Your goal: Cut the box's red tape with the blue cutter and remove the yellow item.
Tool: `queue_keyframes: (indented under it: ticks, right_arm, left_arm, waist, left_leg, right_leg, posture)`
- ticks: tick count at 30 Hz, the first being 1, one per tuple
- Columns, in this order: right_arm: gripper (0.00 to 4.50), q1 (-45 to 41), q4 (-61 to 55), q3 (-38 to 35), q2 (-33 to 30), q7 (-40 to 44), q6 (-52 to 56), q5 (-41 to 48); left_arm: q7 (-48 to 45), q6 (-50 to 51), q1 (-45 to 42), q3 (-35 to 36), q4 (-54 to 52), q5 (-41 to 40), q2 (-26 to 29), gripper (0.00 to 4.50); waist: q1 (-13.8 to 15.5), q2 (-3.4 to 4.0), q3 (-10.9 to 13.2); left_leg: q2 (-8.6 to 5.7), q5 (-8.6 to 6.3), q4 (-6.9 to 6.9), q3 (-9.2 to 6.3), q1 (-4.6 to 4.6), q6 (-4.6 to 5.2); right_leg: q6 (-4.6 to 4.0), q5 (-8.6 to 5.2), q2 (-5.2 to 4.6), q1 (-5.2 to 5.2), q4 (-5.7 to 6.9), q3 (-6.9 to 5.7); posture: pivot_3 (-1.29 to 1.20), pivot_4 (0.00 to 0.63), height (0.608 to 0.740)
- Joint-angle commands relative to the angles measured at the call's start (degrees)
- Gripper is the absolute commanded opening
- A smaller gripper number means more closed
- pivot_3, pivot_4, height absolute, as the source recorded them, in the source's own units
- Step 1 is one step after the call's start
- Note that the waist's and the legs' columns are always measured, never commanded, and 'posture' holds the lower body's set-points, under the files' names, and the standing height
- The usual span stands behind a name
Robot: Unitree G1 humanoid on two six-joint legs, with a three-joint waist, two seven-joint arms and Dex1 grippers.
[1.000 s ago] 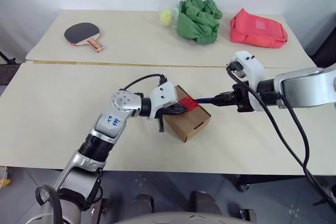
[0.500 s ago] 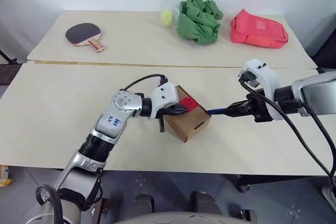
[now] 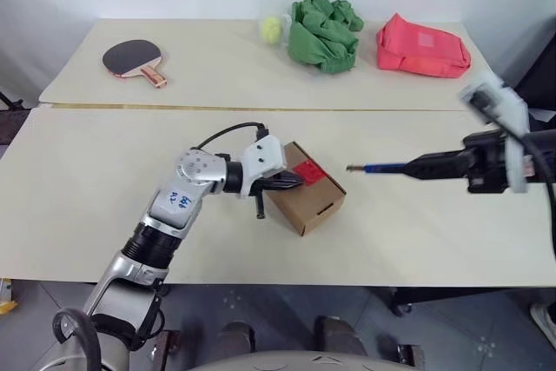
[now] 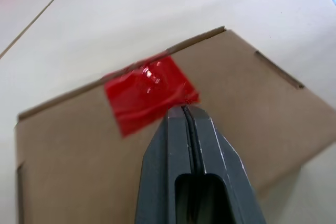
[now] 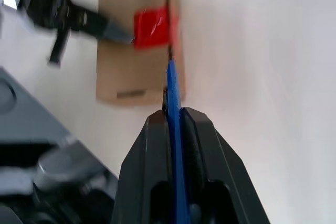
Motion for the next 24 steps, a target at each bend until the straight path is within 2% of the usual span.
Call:
queue_keyframes:
  ticks: [1, 3, 5, 7, 9, 13, 15, 18, 19, 20, 24]
  right_arm:
    - [0.06, 5.85, 3.92, -11.09, 4.41, 6.64, -4.95, -7.20]
    - [0.06, 10.61, 4.83, -14.72, 8.64, 9.33, -9.89, -14.21]
    - [0.06, 18.22, 3.44, -14.32, 13.67, 16.09, -23.78, -30.84]
    - [0.06, 23.79, 5.44, -10.97, 18.28, 22.91, -37.84, -45.55]
    - [0.06, 25.69, 9.87, -8.27, 22.95, 25.54, -46.26, -55.08]
    - [0.06, 23.90, 18.73, -8.55, 32.78, 26.86, -56.92, -64.39]
    - [0.06, 23.38, 21.70, -7.77, 34.43, 28.58, -61.48, -69.49]
    - [0.06, 23.37, 25.76, -8.35, 35.85, 31.93, -61.84, -71.73]
    - [0.79, 23.28, 26.50, -9.10, 36.16, 32.57, -61.18, -71.63]
    - [1.02, 23.60, 27.26, -9.78, 35.70, 34.20, -62.12, -72.26]
    - [2.43, 24.55, 28.24, -11.77, 33.56, 39.19, -64.88, -75.07]
  left_arm:
    - [-1.38, -0.71, 1.82, 1.13, 3.35, 0.50, 2.38, 0.00]
    - [-1.64, -2.35, 1.35, 3.65, 2.53, -1.38, 2.41, 0.00]
    - [-2.82, -2.43, 1.69, 7.62, -0.28, -5.14, 3.33, 0.00]
    - [-3.63, -1.05, 3.88, 10.54, -3.32, -7.31, 5.74, 0.00]
    - [-4.80, 0.79, 7.20, 12.24, -6.17, -8.48, 9.11, 0.00]
    - [-5.86, 3.18, 13.36, 15.22, -10.29, -10.11, 14.46, 0.00]
    - [-5.08, 4.54, 15.68, 16.48, -12.25, -10.64, 15.64, 0.00]
    - [-2.96, 6.34, 19.72, 17.51, -15.73, -10.46, 16.53, 0.00]
    - [-2.50, 6.62, 20.35, 17.47, -16.35, -10.32, 16.47, 0.00]
    - [-1.44, 7.35, 21.11, 17.39, -17.59, -10.36, 15.93, 0.00]
    - [1.67, 9.56, 22.78, 17.04, -20.94, -10.87, 14.31, 0.00]
  waist:
    - [0.00, -0.02, 0.01]
    - [0.10, -0.01, 0.01]
    - [0.16, -0.07, 0.04]
    - [0.10, -0.14, 0.13]
    - [-0.17, -0.10, 0.15]
    - [-1.24, 0.10, 0.26]
    - [-1.33, 0.20, 0.34]
    - [-1.29, 0.19, 0.36]
    - [-1.28, 0.19, 0.36]
    - [-1.27, 0.19, 0.36]
    - [-1.00, 0.24, 0.38]
  left_leg:
    - [0.00, 0.00, 0.01, 0.01, 0.00, 0.00]
    - [-0.01, 0.01, 0.01, 0.10, 0.01, -0.01]
    - [0.01, 0.01, 0.02, 0.11, 0.01, -0.02]
    - [0.01, 0.01, 0.00, 0.10, -0.05, -0.03]
    - [-0.04, 0.02, -0.02, 0.20, -0.19, -0.04]
    - [-0.05, 0.01, -0.08, 0.27, -0.18, -0.05]
    - [-0.07, 0.01, -0.03, 0.29, -0.18, -0.06]
    - [-0.05, 0.03, 0.00, 0.28, -0.12, -0.09]
    - [-0.05, 0.03, 0.00, 0.28, -0.06, -0.09]
    - [-0.05, 0.03, 0.00, 0.27, -0.01, -0.09]
    - [-0.06, 0.02, 0.00, 0.28, -0.03, -0.07]
  right_leg:
    - [0.00, 0.00, 0.00, 0.00, 0.00, 0.01]
    - [0.04, 0.02, 0.00, -0.04, 0.04, 0.09]
    - [0.04, 0.02, 0.02, -0.09, 0.09, 0.10]
    - [0.07, 0.04, 0.03, -0.13, 0.13, 0.09]
    - [0.18, 0.09, 0.00, -0.29, 0.21, 0.19]
    - [0.19, 0.10, -0.04, -0.29, 0.10, 0.21]
    - [0.23, 0.12, -0.07, -0.28, 0.10, 0.22]
    - [0.24, 0.16, -0.05, -0.17, 0.09, 0.23]
    - [0.24, 0.16, -0.05, -0.12, 0.07, 0.23]
    - [0.24, 0.16, -0.05, -0.07, 0.06, 0.23]
    - [0.25, 0.16, -0.06, -0.07, 0.07, 0.26]
  posture:
    - [0.00, 0.150, 0.740]
    - [0.00, 0.150, 0.740]
    - [0.00, 0.150, 0.740]
    - [0.00, 0.150, 0.740]
    - [0.00, 0.150, 0.740]
    - [0.00, 0.150, 0.740]
    - [0.00, 0.150, 0.740]
    - [0.00, 0.150, 0.740]
    - [0.00, 0.150, 0.740]
    - [0.00, 0.150, 0.740]
    - [0.00, 0.150, 0.740]
